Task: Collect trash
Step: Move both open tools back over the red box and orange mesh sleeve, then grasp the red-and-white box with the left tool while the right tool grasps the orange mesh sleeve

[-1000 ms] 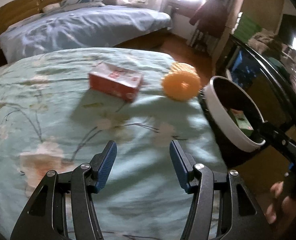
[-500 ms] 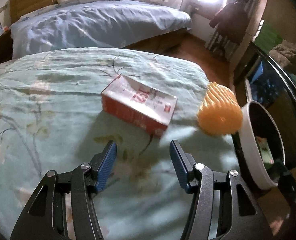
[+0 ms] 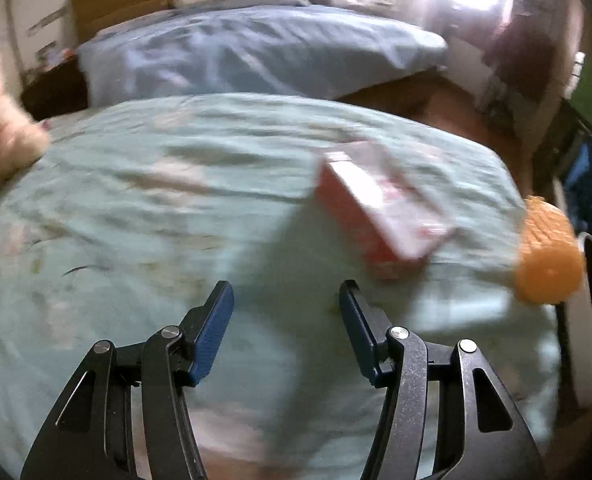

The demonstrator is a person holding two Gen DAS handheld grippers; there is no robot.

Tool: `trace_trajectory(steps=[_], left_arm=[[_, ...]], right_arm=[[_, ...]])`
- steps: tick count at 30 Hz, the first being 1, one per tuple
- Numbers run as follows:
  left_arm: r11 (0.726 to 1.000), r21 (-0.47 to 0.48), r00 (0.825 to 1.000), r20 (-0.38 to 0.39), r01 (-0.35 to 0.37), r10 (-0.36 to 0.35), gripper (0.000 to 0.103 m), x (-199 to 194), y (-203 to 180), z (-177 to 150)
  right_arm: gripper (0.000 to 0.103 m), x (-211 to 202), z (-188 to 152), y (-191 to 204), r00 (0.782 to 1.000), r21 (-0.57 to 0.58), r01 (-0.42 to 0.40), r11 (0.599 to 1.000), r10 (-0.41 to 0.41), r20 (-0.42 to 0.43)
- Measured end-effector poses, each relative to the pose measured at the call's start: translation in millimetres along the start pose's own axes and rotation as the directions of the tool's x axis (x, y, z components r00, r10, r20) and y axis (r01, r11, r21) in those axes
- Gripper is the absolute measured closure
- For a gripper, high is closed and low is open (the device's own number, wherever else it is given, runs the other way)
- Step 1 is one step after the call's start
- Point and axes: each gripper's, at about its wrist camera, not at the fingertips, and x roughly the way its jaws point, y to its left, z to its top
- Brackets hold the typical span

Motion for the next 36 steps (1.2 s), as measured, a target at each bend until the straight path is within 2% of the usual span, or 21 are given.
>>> trace_trajectory(steps=[2,4,6,10,12,14,16,17,18,19,20,21,24,28,31,36], left_arm=[[0.999,-0.009,0.999,0.003,0.052,-0.052,0.048,-5,7,-1],[0.995,0.026,0.996,0.004,0.093,-0.093,0.045,-9,-3,-1],[0.993,0.051,0.994,0.016,0.111,-0.112,0.027,-12,-19,0],[0.991,0.052,0.992,0.023,0.127,-0.128,0.020,-8,-48,11],[0.993,0.047,0.994,0.006,0.107,-0.108,0.012,0,-61,17],[0.997,0.041,0.998,-0.015,0.058,-0.057,0.012,12,-67,23],[0.999,0.024,0.999,-0.027,0.041,-0.040,0.012,19,-65,27],[1.000,0.013,0.999,-0.027,0.023,-0.023,0.013,22,-63,29],[1.000,0.010,1.000,-0.023,0.017,-0.017,0.019,24,-61,29],[1.000,0.014,1.000,-0.012,0.020,-0.020,0.027,23,-58,29],[0.999,0.027,1.000,-0.003,0.018,-0.018,0.047,22,-58,27],[0.999,0.043,1.000,0.006,0.008,-0.008,0.050,21,-56,26],[0.997,0.055,0.999,0.012,0.048,-0.049,0.051,15,-45,20],[0.991,0.069,0.993,0.004,0.117,-0.117,0.051,-2,-25,3],[0.987,0.081,0.990,-0.002,0.141,-0.141,0.051,-16,-14,-9],[0.982,0.113,0.988,-0.006,0.152,-0.152,0.051,-34,1,-32]], right_arm=[[0.013,5,1,2,1.000,-0.014,-0.008,1.000,0.008,-0.003],[0.014,9,1,4,1.000,-0.024,-0.007,1.000,0.007,-0.005],[0.015,9,1,3,1.000,-0.020,0.001,1.000,-0.001,0.001],[0.018,8,3,-4,1.000,0.001,0.001,1.000,-0.001,0.002],[0.018,5,4,-6,1.000,0.003,0.009,1.000,-0.009,0.006],[0.018,4,5,-9,1.000,0.005,0.012,1.000,-0.012,0.007],[0.018,3,5,-9,1.000,0.002,0.015,1.000,-0.015,0.006],[0.018,3,6,-9,1.000,0.000,0.016,1.000,-0.016,0.005],[0.018,3,6,-9,1.000,-0.002,0.018,1.000,-0.018,0.004],[0.018,4,7,-9,1.000,-0.006,0.020,1.000,-0.020,0.003],[0.018,5,7,-8,1.000,-0.010,0.021,1.000,-0.021,0.001],[0.018,7,7,-8,1.000,-0.014,0.022,1.000,-0.023,-0.001],[0.023,12,8,-4,1.000,-0.030,0.025,0.999,-0.025,-0.006],[0.041,27,9,5,0.999,-0.076,0.032,0.997,-0.035,-0.040],[0.043,39,11,14,0.997,-0.123,0.049,0.991,-0.056,-0.055],[0.045,60,14,28,0.988,-0.225,0.124,0.966,-0.142,-0.065]])
